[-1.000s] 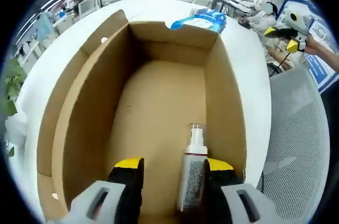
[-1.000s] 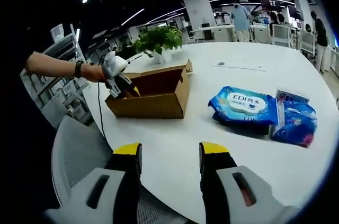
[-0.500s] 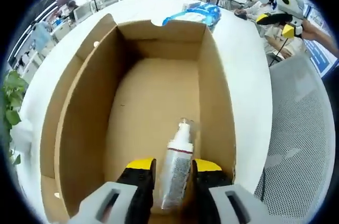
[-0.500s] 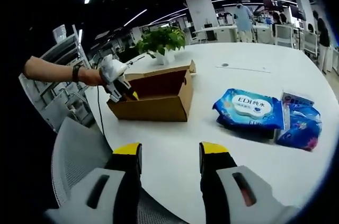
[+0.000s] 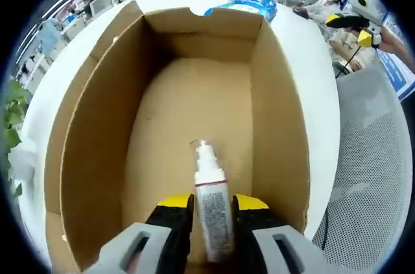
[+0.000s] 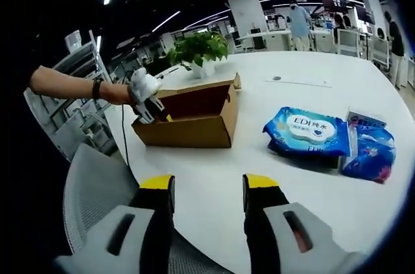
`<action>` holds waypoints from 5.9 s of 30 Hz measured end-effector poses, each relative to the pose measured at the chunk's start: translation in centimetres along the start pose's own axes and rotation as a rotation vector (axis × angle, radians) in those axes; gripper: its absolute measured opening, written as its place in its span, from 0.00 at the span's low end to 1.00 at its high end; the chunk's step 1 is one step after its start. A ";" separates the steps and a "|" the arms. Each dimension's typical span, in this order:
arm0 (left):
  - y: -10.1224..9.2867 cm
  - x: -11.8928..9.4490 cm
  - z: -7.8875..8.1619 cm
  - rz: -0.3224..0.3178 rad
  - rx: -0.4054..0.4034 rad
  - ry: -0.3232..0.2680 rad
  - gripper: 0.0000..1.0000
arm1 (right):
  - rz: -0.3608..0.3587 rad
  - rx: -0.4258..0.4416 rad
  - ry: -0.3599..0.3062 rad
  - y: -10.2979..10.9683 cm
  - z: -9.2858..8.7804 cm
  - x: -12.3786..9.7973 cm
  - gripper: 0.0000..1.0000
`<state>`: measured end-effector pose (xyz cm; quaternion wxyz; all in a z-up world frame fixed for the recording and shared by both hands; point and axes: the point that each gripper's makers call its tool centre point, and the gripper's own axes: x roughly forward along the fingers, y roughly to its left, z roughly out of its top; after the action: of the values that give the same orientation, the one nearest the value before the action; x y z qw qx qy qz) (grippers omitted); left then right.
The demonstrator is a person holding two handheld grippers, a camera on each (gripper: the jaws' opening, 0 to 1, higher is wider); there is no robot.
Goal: Operate the shoe box by opening the lid, removing the specified soft item, and placing it in the target area until the item is outside and the box remains undamaged.
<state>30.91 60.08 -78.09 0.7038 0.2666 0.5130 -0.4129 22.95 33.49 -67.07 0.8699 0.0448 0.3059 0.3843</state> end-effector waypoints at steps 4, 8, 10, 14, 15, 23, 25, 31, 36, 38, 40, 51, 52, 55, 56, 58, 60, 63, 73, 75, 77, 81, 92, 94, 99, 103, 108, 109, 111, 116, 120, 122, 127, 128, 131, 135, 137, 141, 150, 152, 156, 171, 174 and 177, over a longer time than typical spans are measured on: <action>0.5 0.2 0.3 0.026 -0.106 -0.040 0.20 | -0.002 0.009 0.006 0.2 -0.3 0.1 0.38; 0.5 -0.2 0.2 0.033 -0.152 -0.062 0.20 | 0.003 0.007 0.015 0.7 -0.4 0.2 0.37; 0.8 -0.5 0.1 0.039 -0.178 -0.080 0.20 | 0.005 0.008 0.016 0.8 -0.2 0.3 0.37; 0.7 -1.4 0.7 0.048 -0.223 -0.135 0.20 | 0.013 0.004 0.007 1.3 0.4 0.4 0.37; 0.7 -1.7 0.9 0.052 -0.235 -0.150 0.20 | 0.015 0.002 0.007 1.4 0.5 0.5 0.38; 0.3 -4.0 2.7 0.053 -0.279 -0.249 0.20 | 0.030 -0.018 0.002 1.7 1.5 1.3 0.38; 0.1 -4.7 3.4 0.039 -0.286 -0.286 0.20 | 0.037 -0.031 0.003 1.9 1.8 1.6 0.38; -1.0 -7.1 5.8 -0.011 -0.244 -0.376 0.20 | 0.065 -0.068 0.005 2.4 3.1 2.4 0.38; -2.7 -8.5 7.4 -0.061 -0.144 -0.398 0.20 | 0.085 -0.100 0.004 2.5 4.3 2.9 0.38; -3.4 -9.1 8.2 -0.076 -0.116 -0.411 0.20 | 0.094 -0.115 0.003 2.6 4.8 3.1 0.38; -4.2 -9.7 9.2 -0.097 -0.091 -0.429 0.20 | 0.106 -0.132 0.003 2.7 5.4 3.3 0.38; -11.1 -12.2 13.1 -0.232 0.213 -0.474 0.20 | 0.210 -0.233 0.005 5.0 7.3 3.6 0.37; -11.8 -12.2 13.2 -0.239 0.254 -0.463 0.20 | 0.223 -0.251 0.007 5.4 7.4 3.5 0.37; -13.5 -12.5 13.4 -0.285 0.317 -0.460 0.20 | 0.263 -0.285 0.009 6.6 7.6 3.4 0.38; -14.0 -12.6 13.5 -0.297 0.334 -0.460 0.20 | 0.275 -0.294 0.009 6.9 7.7 3.3 0.38; -14.9 -12.8 13.6 -0.318 0.363 -0.457 0.20 | 0.310 -0.330 0.017 7.7 7.7 3.2 0.38; -15.6 -12.9 13.7 -0.335 0.389 -0.452 0.20 | 0.341 -0.369 0.032 8.5 7.5 3.0 0.38; -16.4 -13.2 13.8 -0.359 0.418 -0.452 0.20 | 0.380 -0.399 0.037 9.5 7.5 2.9 0.35; -17.9 -13.4 13.5 -0.438 0.482 -0.442 0.20 | 0.455 -0.462 0.044 11.5 6.5 2.9 0.23; -17.8 -13.2 13.5 -0.446 0.482 -0.437 0.20 | 0.490 -0.448 0.045 12.1 6.3 2.8 0.19; -17.9 -13.1 13.2 -0.462 0.490 -0.427 0.20 | 0.486 -0.451 0.043 12.2 6.2 2.8 0.19; -18.1 -12.8 13.0 -0.473 0.490 -0.419 0.20 | 0.492 -0.428 0.047 12.4 6.2 2.7 0.19; -17.7 -12.0 13.1 -0.429 0.454 -0.426 0.22 | 0.456 -0.296 0.039 11.1 6.0 3.1 0.18; -17.5 -12.2 13.1 -0.422 0.444 -0.436 0.26 | 0.447 -0.271 0.032 10.6 6.1 3.0 0.18; -16.1 -12.7 13.0 -0.362 0.374 -0.483 0.29 | 0.422 -0.226 0.024 9.2 6.2 2.5 0.18; -14.3 -13.6 13.2 -0.301 0.231 -0.581 0.32 | 0.389 -0.194 0.022 7.8 6.2 1.9 0.18; -11.7 -14.1 12.5 -0.220 0.079 -0.653 0.32 | 0.351 -0.166 0.021 6.0 5.9 1.2 0.18; -11.0 -14.2 12.0 -0.180 0.056 -0.657 0.32 | 0.344 -0.160 0.022 5.7 5.8 1.1 0.18; -10.6 -14.8 11.8 -0.170 -0.014 -0.704 0.32 | 0.329 -0.150 0.020 5.2 5.6 0.8 0.18; -9.1 -14.7 10.1 -0.103 -0.151 -0.729 0.33 | 0.309 -0.123 0.025 4.2 4.9 0.4 0.18; -8.5 -14.0 8.7 -0.071 -0.236 -0.737 0.34 | 0.294 -0.098 0.017 3.4 4.9 0.1 0.18; -8.6 -13.6 8.1 -0.062 -0.248 -0.722 0.34 | 0.289 -0.094 0.018 3.1 4.9 -0.1 0.18; -9.1 -12.7 7.4 -0.067 -0.288 -0.707 0.33 | 0.285 -0.083 0.031 2.3 4.8 -0.1 0.18; -9.2 -12.7 7.4 -0.064 -0.292 -0.708 0.33 | 0.282 -0.083 0.035 2.0 4.8 -0.1 0.18; -9.4 -12.4 7.4 -0.064 -0.324 -0.721 0.33 | 0.276 -0.076 0.039 1.2 5.1 -0.1 0.18; -9.5 -12.2 7.3 -0.071 -0.350 -0.725 0.34 | 0.257 -0.077 0.037 -0.1 5.9 -0.1 0.18; -9.6 -12.0 7.2 -0.072 -0.359 -0.726 0.34 | 0.244 -0.084 0.031 -1.2 6.3 -0.1 0.18; -9.4 -11.9 6.8 -0.066 -0.390 -0.733 0.34 | 0.207 -0.080 0.028 -3.6 7.1 -0.1 0.18; -8.3 -12.5 6.2 -0.043 -0.447 -0.755 0.33 | 0.110 -0.195 0.064 -9.6 10.1 -0.2 0.18; -8.1 -12.5 6.2 -0.042 -0.451 -0.755 0.33 | 0.097 -0.228 0.087 -11.0 10.7 0.0 0.18; -7.9 -12.5 6.4 -0.037 -0.456 -0.756 0.33 | 0.047 -0.366 0.176 -14.3 11.5 0.3 0.18; -6.5 -11.9 5.2 -0.025 -0.483 -0.740 0.33 | -0.029 -0.788 0.502 -22.1 13.5 2.7 0.19; -6.3 -12.0 4.9 -0.020 -0.490 -0.738 0.33 | -0.023 -0.856 0.570 -23.0 13.0 3.5 0.19; -6.1 -12.1 4.6 -0.015 -0.496 -0.737 0.33 | -0.012 -0.867 0.599 -23.0 12.5 4.0 0.19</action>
<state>26.40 57.02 -64.84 0.8792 -0.0790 0.3135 -0.3501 46.86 22.13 -66.13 0.6851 -0.4330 0.3543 0.4664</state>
